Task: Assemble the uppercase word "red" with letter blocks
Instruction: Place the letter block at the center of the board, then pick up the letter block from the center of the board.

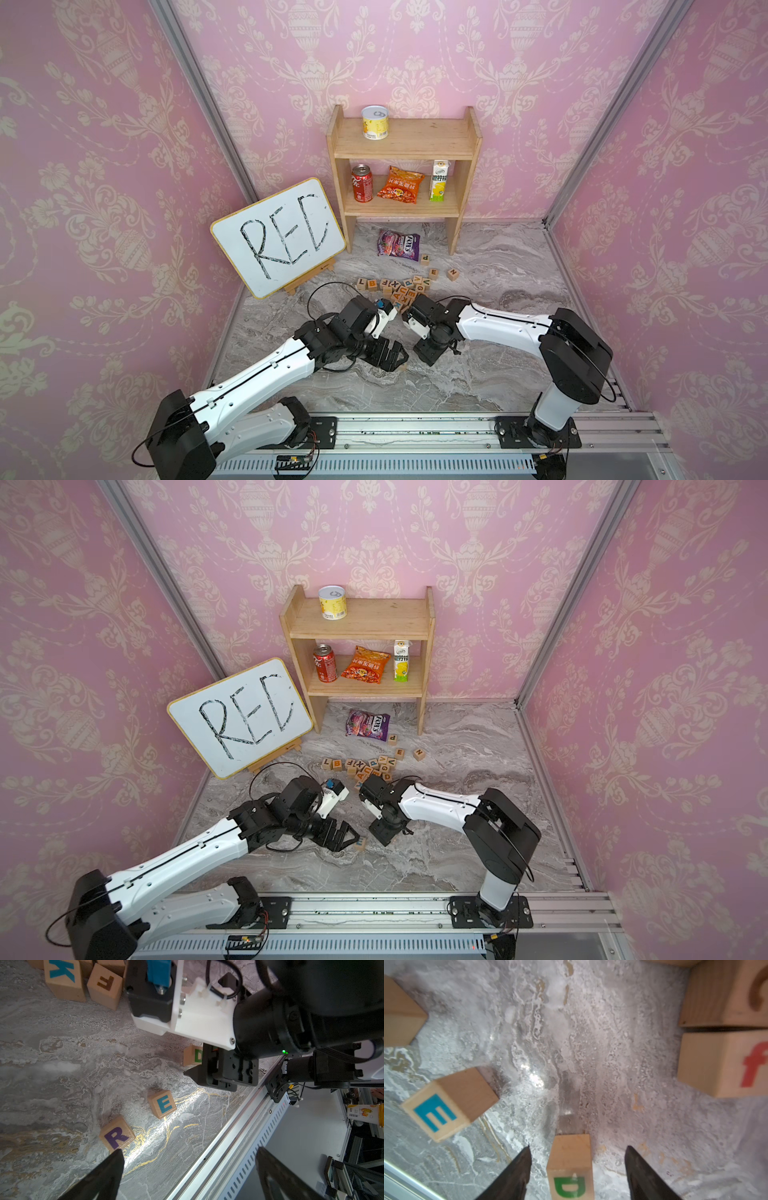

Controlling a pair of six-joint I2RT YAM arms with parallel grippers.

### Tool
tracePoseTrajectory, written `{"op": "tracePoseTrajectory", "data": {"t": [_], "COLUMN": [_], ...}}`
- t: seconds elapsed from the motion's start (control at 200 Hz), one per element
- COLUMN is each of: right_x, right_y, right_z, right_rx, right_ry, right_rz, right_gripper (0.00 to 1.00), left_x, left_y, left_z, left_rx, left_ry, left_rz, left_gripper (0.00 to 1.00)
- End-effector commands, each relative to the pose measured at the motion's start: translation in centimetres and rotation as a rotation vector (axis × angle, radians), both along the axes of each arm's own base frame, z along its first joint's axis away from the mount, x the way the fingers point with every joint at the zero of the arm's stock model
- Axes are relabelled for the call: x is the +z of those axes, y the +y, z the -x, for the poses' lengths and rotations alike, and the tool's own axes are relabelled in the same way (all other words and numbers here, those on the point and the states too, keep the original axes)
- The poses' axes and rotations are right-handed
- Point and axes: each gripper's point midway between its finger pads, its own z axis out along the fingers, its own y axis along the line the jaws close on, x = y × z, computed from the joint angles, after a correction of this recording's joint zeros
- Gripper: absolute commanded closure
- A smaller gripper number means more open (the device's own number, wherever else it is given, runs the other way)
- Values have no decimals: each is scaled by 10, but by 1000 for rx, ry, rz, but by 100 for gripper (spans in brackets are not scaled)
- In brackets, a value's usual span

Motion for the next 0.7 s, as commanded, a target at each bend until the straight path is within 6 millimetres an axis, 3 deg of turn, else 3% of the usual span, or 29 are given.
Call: {"op": "tracePoseTrajectory", "data": {"t": [0.0, 0.115, 0.695], "right_x": [14, 16, 15], "right_y": [-2, -5, -30], "right_z": [-2, -3, 5], "right_rx": [-84, -168, -789], "right_ry": [-11, 1, 139], "right_rz": [-28, -38, -52], "right_gripper": [16, 0, 0], "left_x": [9, 9, 18], "left_y": [-4, -5, 1], "left_z": [-1, -1, 0], "left_rx": [-23, -27, -2], "left_ry": [-29, -28, -87], "left_rz": [15, 16, 2], "left_gripper": [1, 1, 1]}}
